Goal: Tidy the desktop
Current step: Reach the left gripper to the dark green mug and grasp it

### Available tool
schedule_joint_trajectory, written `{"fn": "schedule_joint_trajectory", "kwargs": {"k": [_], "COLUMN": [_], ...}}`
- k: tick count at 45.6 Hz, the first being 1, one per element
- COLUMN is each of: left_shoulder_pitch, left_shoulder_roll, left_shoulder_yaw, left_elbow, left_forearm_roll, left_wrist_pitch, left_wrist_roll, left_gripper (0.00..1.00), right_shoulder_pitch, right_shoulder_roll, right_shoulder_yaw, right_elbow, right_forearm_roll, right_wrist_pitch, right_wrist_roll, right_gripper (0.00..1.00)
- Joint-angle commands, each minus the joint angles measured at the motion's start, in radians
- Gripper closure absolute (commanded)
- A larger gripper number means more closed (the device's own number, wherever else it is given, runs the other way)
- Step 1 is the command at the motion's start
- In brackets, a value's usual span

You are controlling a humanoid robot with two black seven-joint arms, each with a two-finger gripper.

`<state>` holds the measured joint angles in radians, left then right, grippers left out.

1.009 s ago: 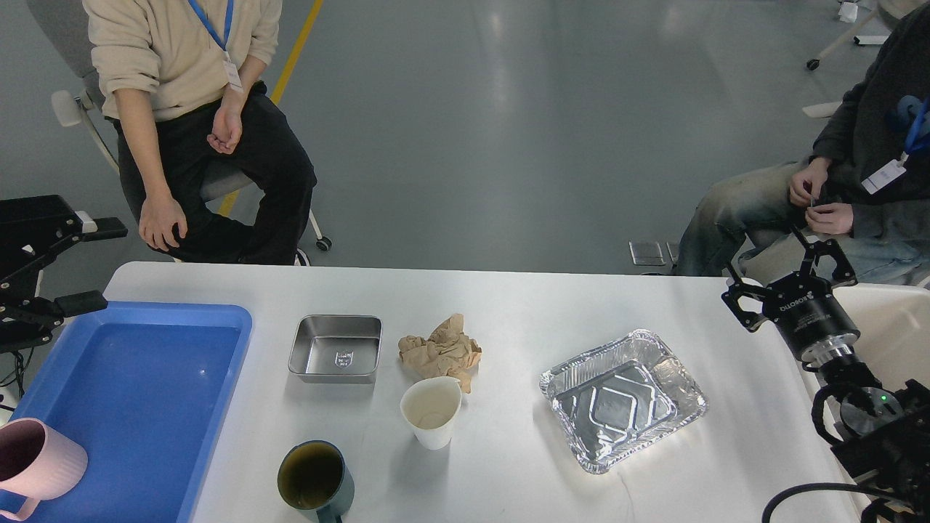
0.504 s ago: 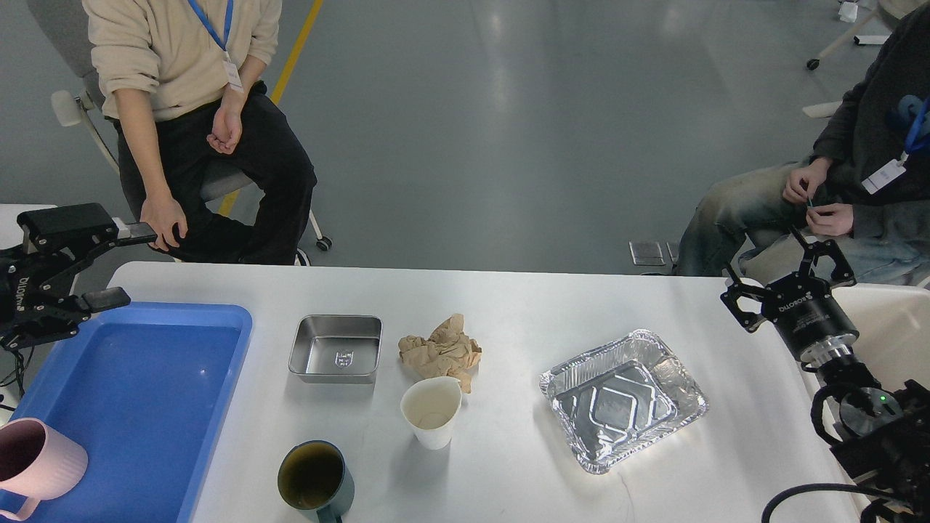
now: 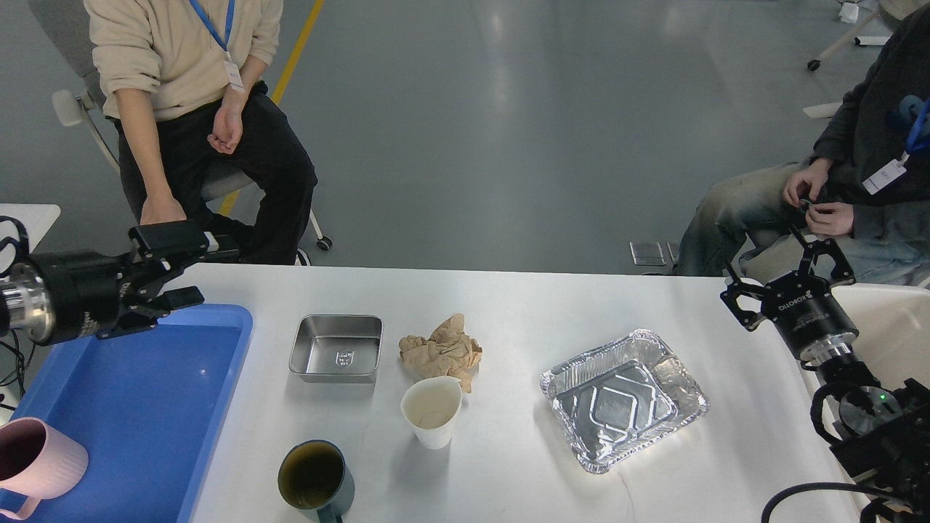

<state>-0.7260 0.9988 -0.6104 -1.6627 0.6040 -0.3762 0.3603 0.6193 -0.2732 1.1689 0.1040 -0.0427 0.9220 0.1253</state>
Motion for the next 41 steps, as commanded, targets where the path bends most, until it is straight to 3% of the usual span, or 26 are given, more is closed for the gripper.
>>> {"fn": "schedule_joint_trajectory", "kwargs": {"k": [1,16,28,41], "left_shoulder_pitch": [-0.205,-0.498,-0.619,-0.627], "left_shoulder_roll": [-0.1,-0.272,-0.246,-0.164], "left_shoulder_yaw": [0.233,0.575,0.777,0.926], "left_elbow": [0.041,0.06,-0.021,-0.058], "left_forearm_roll": [0.0,-0.001,-0.003,0.0], "left_wrist_pitch": [0.011,0.003,-0.09,-0.164], "left_wrist_roll": [0.002,0.037,0.052,0.065], "left_gripper": [0.04,0.04,0.04,0.04], "right_shoulder_pitch": [-0.003,-0.003,-0.003,-0.004], "right_shoulder_roll": [0.0,0.0,0.0,0.0], "right_shoulder_yaw": [0.0,0.0,-0.002,-0.002], "right_elbow": [0.0,0.0,0.0,0.0], "right_forearm_roll": [0.0,0.0,0.0,0.0], "right_wrist_pitch": [0.0,0.0,0.0,0.0], "right_wrist_roll": [0.0,0.0,0.0,0.0], "right_gripper": [0.0,0.0,0.0,0.0]}}
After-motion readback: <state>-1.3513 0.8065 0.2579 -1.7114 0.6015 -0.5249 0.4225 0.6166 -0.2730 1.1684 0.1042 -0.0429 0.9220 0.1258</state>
